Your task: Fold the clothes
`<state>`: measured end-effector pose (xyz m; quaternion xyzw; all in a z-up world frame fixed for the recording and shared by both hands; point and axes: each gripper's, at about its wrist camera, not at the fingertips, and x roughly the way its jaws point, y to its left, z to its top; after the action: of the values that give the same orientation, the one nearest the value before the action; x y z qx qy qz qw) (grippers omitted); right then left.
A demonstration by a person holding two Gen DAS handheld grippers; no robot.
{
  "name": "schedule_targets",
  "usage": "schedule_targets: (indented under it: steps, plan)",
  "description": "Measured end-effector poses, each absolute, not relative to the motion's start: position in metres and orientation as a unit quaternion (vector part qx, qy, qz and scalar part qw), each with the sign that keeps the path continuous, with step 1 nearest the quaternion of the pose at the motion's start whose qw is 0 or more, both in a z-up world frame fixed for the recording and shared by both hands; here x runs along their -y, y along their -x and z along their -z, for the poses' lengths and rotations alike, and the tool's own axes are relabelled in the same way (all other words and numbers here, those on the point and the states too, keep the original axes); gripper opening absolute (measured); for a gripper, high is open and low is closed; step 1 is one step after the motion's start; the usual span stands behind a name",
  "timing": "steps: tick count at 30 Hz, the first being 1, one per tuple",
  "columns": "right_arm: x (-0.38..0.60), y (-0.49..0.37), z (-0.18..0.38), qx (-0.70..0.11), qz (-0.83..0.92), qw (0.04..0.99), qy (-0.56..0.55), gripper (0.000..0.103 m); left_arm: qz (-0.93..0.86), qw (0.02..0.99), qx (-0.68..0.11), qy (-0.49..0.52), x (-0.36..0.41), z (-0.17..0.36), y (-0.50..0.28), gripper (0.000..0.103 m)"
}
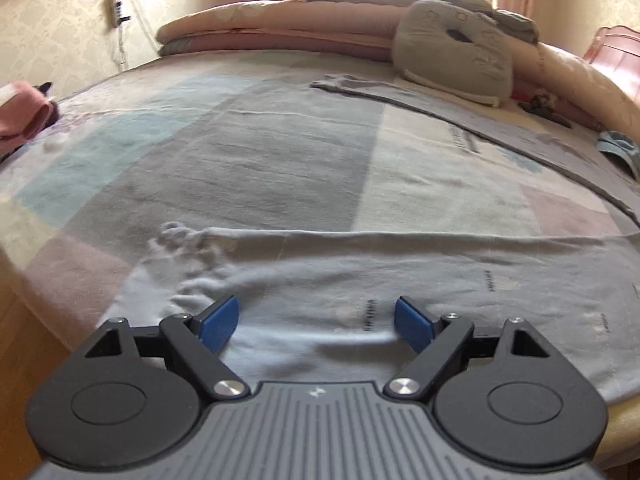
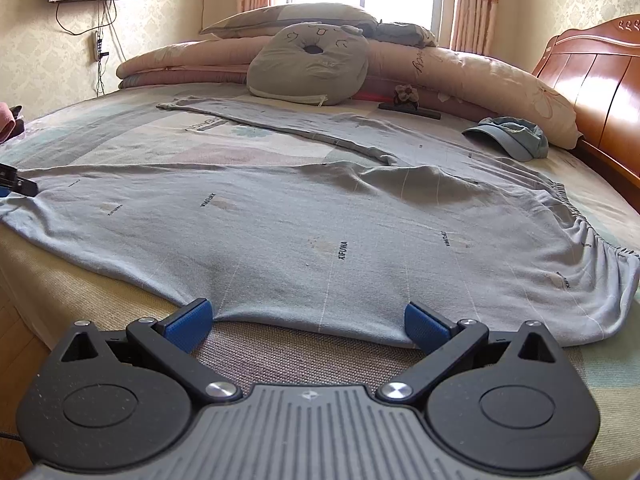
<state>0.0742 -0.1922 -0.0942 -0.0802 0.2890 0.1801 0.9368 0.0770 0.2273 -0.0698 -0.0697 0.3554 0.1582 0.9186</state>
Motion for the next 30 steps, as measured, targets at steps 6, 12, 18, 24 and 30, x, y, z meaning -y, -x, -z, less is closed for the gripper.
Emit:
schedule_targets:
  steps: [6, 12, 18, 24, 30]
  plan:
    - [0.191, -0.073, 0.095, -0.288, -0.178, 0.938, 0.08, 0.103, -0.149, 0.922, -0.348, 0.078, -0.24, 0.065, -0.091, 0.085]
    - [0.192, -0.073, 0.095, -0.288, -0.178, 0.937, 0.08, 0.103, -0.159, 0.919, -0.357, 0.051, -0.233, 0.069, -0.092, 0.085]
    - [0.19, -0.073, 0.095, -0.288, -0.174, 0.938, 0.08, 0.103, -0.148, 0.922, -0.358, 0.021, -0.209, 0.063, -0.075, 0.086]
    - [0.189, -0.072, 0.095, -0.288, -0.172, 0.939, 0.079, 0.103, -0.109, 0.924, -0.367, 0.013, -0.186, 0.065, -0.057, 0.087]
    - [0.191, -0.071, 0.094, -0.289, -0.173, 0.938, 0.078, 0.103, -0.069, 0.924, -0.376, 0.006, -0.162, 0.066, -0.039, 0.096]
